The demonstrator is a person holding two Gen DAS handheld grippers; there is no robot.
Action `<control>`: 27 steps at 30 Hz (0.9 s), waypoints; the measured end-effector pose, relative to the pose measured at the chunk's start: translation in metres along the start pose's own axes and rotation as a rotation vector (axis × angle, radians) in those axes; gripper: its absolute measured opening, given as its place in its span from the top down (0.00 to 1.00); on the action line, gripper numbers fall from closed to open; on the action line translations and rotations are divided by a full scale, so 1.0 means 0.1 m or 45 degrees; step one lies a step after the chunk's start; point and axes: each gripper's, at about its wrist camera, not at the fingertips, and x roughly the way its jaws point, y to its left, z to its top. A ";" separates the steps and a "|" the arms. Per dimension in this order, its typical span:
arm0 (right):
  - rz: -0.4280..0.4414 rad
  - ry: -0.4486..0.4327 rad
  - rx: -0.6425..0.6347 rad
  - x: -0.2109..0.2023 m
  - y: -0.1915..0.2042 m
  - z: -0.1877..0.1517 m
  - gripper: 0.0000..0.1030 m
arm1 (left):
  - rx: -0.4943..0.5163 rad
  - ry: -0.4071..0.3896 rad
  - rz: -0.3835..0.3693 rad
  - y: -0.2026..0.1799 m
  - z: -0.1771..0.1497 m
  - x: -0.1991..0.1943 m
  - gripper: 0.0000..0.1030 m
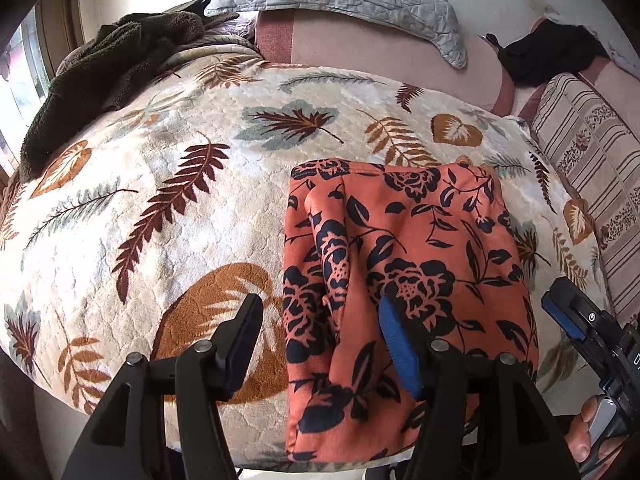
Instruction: Fold small clothes
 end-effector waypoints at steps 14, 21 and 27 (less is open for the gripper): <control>-0.062 -0.015 0.004 -0.53 0.01 -0.12 0.45 | -0.006 -0.022 0.030 -0.03 -0.04 -0.40 0.39; -0.110 -0.309 -0.115 -1.43 0.37 0.05 0.34 | 0.065 -0.333 0.092 -0.26 0.03 -1.33 0.25; -0.133 -0.517 -0.216 -2.08 0.68 0.08 0.30 | 0.109 -0.600 0.187 -0.41 0.02 -2.09 0.13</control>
